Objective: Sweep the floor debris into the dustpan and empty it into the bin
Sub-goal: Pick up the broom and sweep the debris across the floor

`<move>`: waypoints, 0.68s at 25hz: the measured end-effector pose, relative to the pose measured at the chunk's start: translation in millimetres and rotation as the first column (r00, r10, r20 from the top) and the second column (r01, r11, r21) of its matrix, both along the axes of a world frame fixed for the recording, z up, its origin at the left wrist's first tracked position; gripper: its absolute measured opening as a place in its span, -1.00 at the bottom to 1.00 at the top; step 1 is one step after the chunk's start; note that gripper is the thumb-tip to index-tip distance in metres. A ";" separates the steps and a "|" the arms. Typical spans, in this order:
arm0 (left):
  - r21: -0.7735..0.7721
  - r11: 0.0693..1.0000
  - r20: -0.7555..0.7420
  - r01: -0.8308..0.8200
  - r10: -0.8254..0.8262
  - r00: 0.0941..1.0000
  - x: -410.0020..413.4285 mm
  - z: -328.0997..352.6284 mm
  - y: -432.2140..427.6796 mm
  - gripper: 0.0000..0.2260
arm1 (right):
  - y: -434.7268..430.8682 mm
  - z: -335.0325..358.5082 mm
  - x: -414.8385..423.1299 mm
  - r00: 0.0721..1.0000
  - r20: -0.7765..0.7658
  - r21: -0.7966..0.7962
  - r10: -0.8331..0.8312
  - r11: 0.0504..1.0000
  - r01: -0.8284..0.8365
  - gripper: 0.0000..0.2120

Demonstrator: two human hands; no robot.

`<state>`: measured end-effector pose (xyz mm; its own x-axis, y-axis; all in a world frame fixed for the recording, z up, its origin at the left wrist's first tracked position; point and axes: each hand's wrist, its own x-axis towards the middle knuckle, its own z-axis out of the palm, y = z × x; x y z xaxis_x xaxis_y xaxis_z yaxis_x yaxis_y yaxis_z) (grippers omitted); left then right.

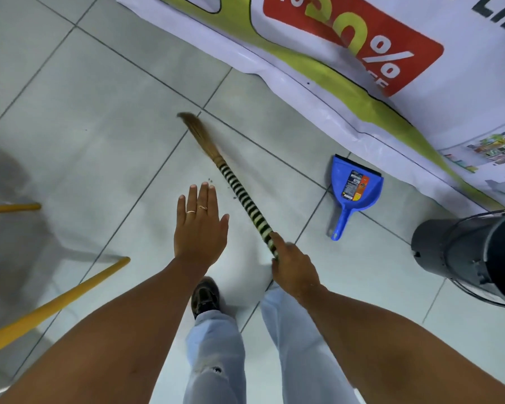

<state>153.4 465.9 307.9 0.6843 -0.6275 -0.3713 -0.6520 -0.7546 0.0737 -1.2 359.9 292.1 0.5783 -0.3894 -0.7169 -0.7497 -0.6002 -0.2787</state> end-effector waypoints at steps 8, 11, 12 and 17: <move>0.040 0.995 0.058 -0.089 0.086 0.995 61.9 0.3 120.9 -0.45 | 158.6 -28.7 128.0 0.995 -0.097 0.275 -0.002 0.961 0.029 -0.61; 0.049 0.992 0.044 -0.114 0.112 0.993 71.3 -1.0 150.3 -0.46 | 171.0 -37.5 157.8 0.982 -0.100 0.261 -0.160 0.948 0.181 -0.68; 0.053 0.991 0.042 -0.120 0.118 0.992 73.4 -1.2 157.7 -0.46 | 169.9 -40.2 166.1 0.972 -0.103 0.260 -0.211 0.938 0.231 -0.68; 0.043 0.988 0.047 -0.145 0.143 0.989 84.8 3.4 180.3 -0.46 | 167.9 -46.3 178.9 0.903 -0.151 0.230 -0.401 0.875 0.427 -0.68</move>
<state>238.2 646.3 311.3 0.7825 -0.5041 -0.3656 -0.5380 -0.8429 0.0108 177.7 527.8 245.8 0.3279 -0.3773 -0.8661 -0.9445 -0.1482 -0.2931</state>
